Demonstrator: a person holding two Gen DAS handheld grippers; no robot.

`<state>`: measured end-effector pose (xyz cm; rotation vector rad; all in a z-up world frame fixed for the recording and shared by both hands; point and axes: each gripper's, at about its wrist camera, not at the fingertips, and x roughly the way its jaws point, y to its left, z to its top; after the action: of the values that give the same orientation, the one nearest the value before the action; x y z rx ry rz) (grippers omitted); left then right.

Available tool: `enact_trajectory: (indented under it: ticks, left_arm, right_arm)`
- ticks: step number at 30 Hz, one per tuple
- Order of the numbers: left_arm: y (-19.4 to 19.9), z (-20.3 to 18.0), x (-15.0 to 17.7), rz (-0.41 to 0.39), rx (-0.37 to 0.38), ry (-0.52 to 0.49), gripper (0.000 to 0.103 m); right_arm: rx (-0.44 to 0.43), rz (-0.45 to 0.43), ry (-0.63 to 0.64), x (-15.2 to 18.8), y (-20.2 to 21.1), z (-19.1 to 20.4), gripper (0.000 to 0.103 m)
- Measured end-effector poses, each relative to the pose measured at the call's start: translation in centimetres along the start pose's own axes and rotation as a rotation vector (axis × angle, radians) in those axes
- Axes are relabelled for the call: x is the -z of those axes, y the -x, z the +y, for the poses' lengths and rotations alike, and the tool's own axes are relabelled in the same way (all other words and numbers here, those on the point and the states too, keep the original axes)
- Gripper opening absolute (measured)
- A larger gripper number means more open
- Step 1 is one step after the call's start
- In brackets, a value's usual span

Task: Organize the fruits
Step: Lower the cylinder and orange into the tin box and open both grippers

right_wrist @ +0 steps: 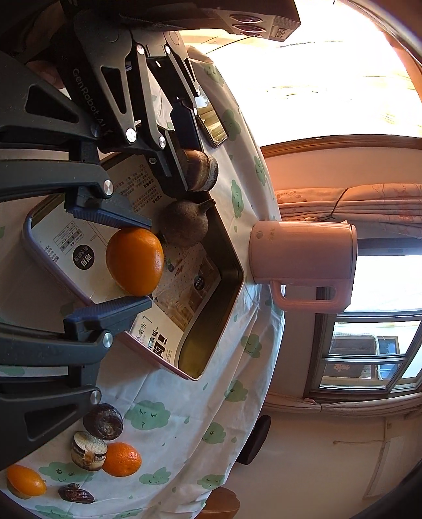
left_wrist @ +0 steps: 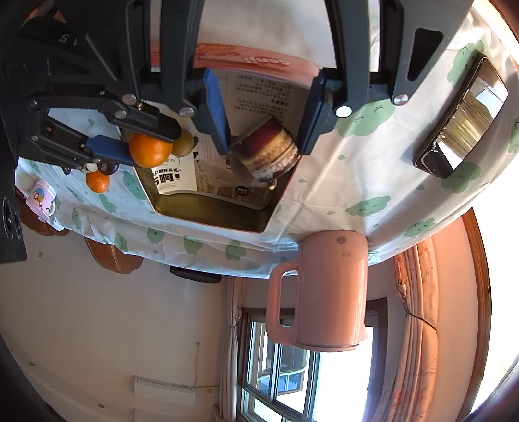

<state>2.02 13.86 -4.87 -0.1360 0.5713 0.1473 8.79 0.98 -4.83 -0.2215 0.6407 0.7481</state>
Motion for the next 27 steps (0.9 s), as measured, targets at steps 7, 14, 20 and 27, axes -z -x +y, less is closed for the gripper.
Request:
enact_trajectory:
  ticks: [7,14,20,27]
  left_arm:
    - [-0.1,-0.2,0.1,0.008,-0.011,-0.012,0.046]
    - [0.2,0.3,0.1,-0.009,0.015,0.006,0.048]
    - [1.1,0.1,0.3,-0.056,0.02,-0.008,0.066]
    - [2.7,2.1,0.4,-0.143,0.02,0.082,0.082]
  right_arm:
    - [-0.007,-0.002,-0.009,0.1,0.2,-0.1,0.044]
    - [-0.016,-0.019,-0.018,0.2,0.6,-0.2,0.053]
    - [-0.014,-0.07,-0.059,0.5,1.8,-0.9,0.066]
    - [0.039,-0.121,-0.121,1.7,4.1,-2.8,0.067]
